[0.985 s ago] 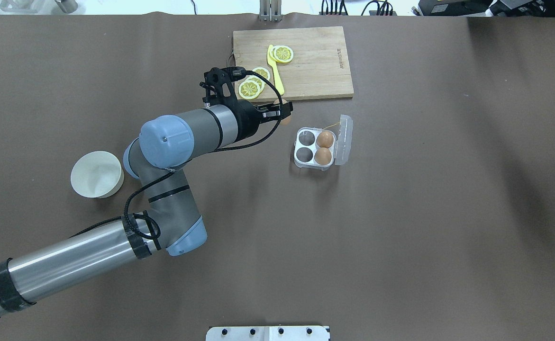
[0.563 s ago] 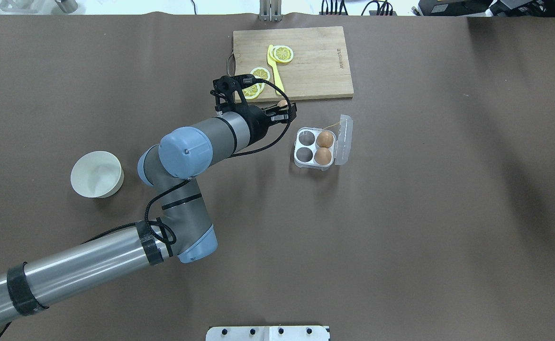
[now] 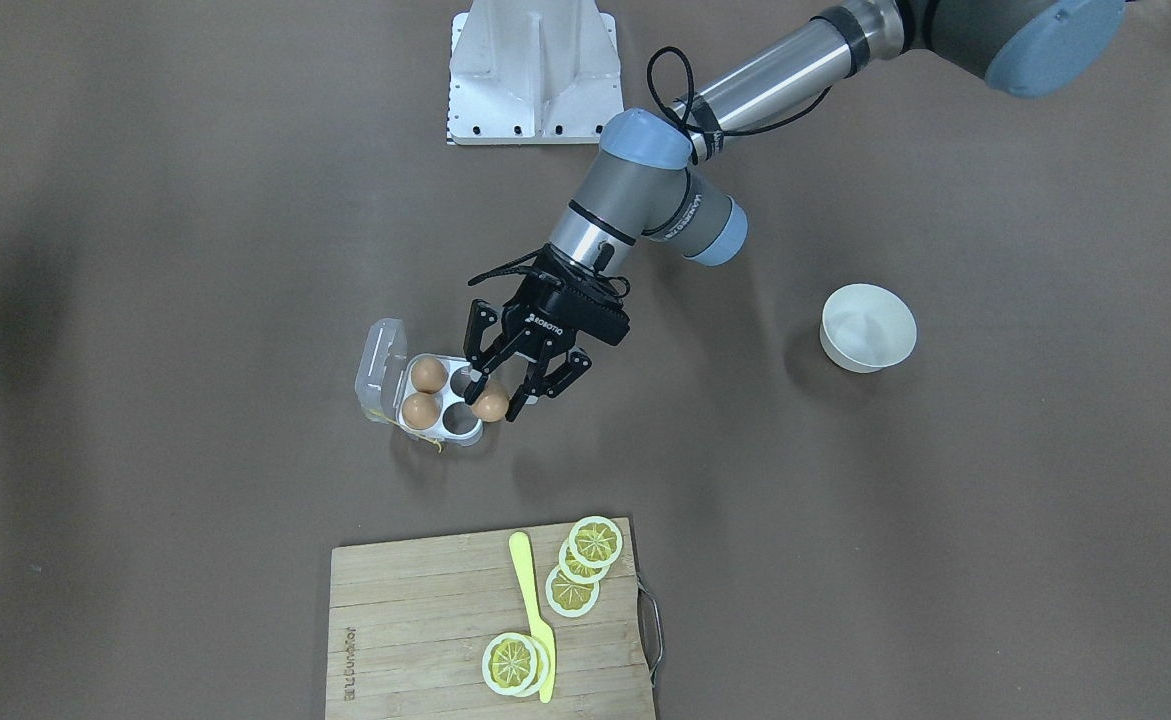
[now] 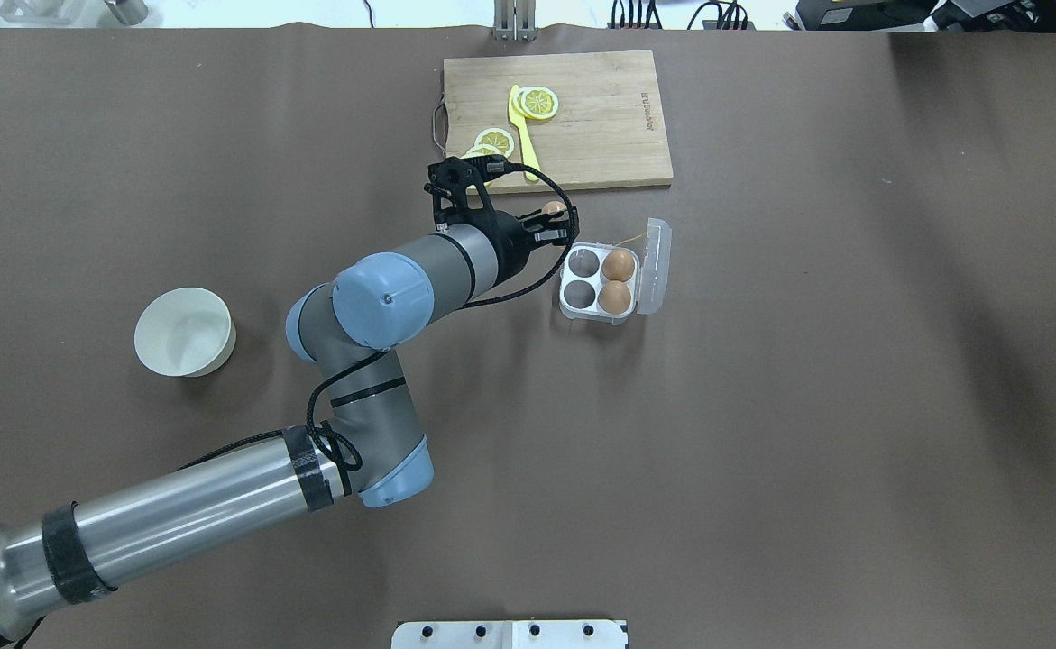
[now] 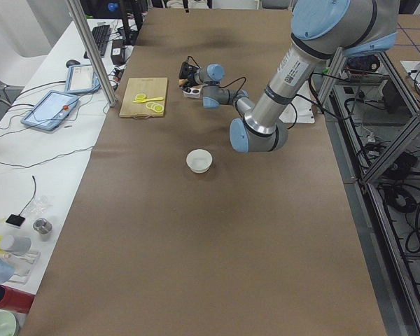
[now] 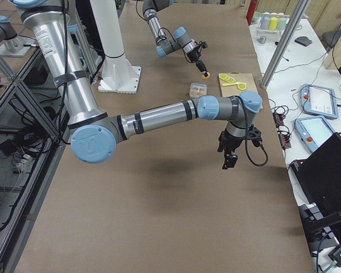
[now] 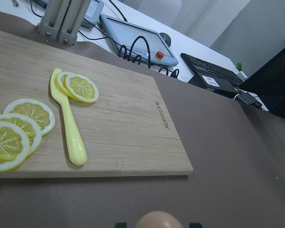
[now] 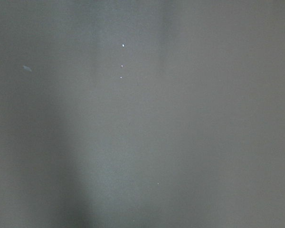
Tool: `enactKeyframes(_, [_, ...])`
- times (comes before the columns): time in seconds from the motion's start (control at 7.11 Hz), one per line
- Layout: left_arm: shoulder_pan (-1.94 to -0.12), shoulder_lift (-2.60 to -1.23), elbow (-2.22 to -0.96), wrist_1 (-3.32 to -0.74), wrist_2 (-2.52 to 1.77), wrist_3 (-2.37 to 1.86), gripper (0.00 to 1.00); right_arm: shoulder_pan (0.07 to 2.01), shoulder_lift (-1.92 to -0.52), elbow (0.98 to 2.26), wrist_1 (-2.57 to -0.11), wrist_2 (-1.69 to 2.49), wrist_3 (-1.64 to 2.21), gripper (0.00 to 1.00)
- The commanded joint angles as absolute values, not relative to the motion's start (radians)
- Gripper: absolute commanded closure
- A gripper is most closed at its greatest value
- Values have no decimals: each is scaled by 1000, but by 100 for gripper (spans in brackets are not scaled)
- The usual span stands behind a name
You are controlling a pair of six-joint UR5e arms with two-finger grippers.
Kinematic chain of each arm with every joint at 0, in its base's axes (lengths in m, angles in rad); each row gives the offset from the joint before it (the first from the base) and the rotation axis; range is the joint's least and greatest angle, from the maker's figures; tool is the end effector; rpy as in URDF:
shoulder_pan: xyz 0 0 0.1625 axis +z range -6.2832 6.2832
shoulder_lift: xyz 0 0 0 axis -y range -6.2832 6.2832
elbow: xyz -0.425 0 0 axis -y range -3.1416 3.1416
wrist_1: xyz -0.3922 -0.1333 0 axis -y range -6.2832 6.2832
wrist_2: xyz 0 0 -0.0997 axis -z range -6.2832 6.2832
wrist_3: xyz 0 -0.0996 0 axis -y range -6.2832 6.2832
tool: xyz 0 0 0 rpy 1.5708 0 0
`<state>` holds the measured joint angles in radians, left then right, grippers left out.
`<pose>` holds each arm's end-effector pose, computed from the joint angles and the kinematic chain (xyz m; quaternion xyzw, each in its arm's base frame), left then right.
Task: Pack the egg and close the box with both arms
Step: 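Lower the egg into an empty slot of the egg box, open left gripper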
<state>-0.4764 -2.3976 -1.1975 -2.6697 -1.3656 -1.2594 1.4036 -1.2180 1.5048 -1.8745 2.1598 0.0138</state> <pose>0.6090 -0.4871 0.1806 0.3349 0.6155 -0.1300 0.7015 -0.0265 -0.6256 0.5349 -0.0343 -0.2883 -0.0709 0.9543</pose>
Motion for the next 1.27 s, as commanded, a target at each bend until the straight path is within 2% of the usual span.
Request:
enactKeyframes(0.0, [-459,-2408,-1184,-2669,-1355,-1259,67,1404,-1218,1505,-1875,2160,14,0])
enactKeyframes(0.84, [-414,-2410,-1177,-2669,-1361,-1258,65,1404,-1220,1505,-1875,2160,15,0])
enactKeyframes(0.99, [-407,-2410,-1177,-2671,-1356,-1258,43,1404,-1220,1505,-1875,2158,15,0])
enactKeyframes(1.13, [-408,-2410,-1178,-2671,-1356,-1258,13,1404,-1220,1505,-1875,2158,15,0])
